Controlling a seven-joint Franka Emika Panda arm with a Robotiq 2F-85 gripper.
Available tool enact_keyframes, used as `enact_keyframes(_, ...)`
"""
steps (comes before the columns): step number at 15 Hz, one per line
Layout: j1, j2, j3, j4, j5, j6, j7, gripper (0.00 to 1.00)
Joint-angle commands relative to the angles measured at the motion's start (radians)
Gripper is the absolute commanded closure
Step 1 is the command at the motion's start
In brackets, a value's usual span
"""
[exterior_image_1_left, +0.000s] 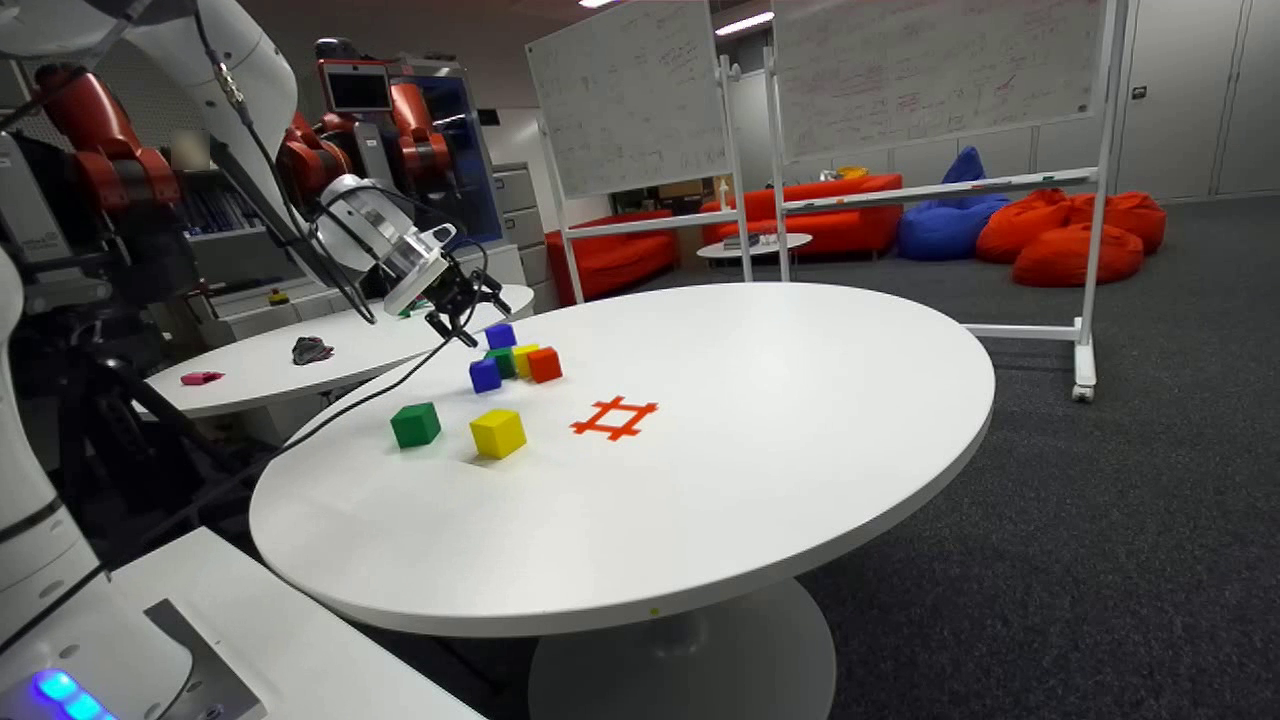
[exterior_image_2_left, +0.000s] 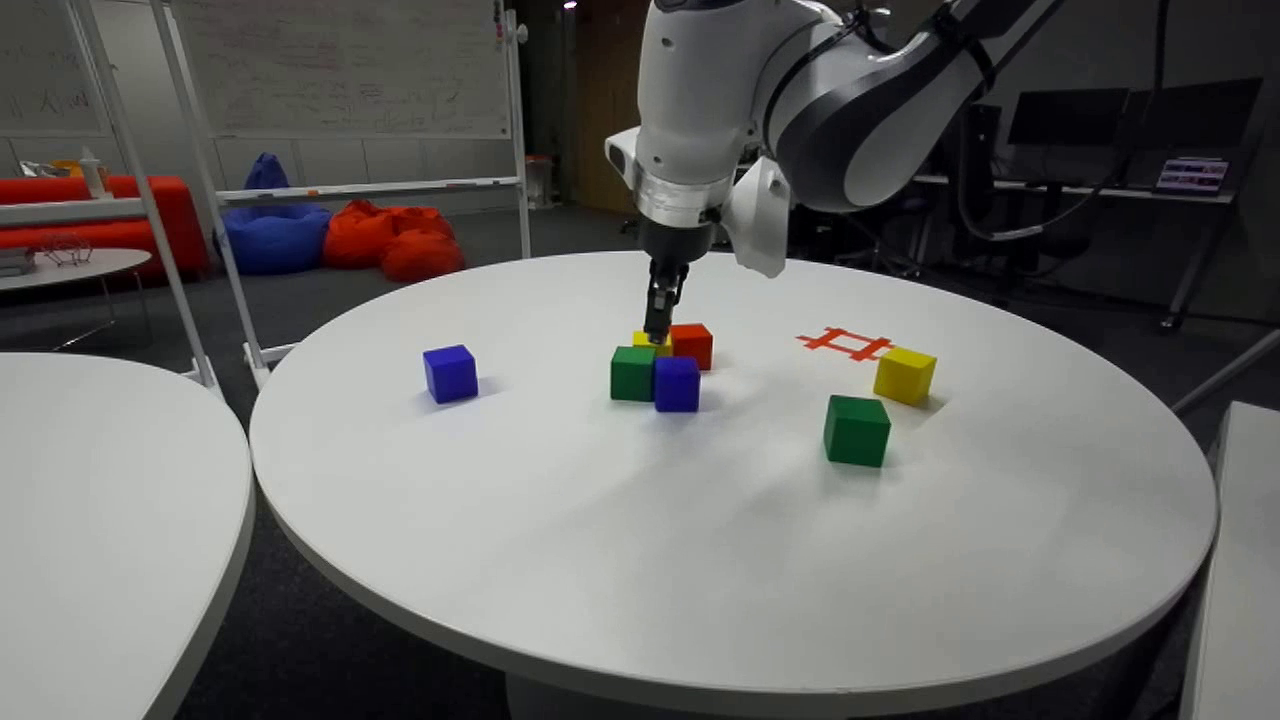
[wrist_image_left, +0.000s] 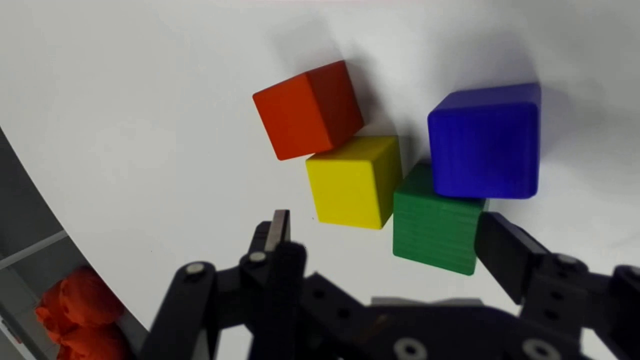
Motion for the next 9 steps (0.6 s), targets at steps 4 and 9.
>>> enact_keyframes(4,-0.023,-0.034,0.035,-0.033,-0.046,-0.01,0.029,0.0)
enact_keyframes(9,-0.023,-0.034,0.035,-0.036,-0.047,-0.011,0.03,0.0)
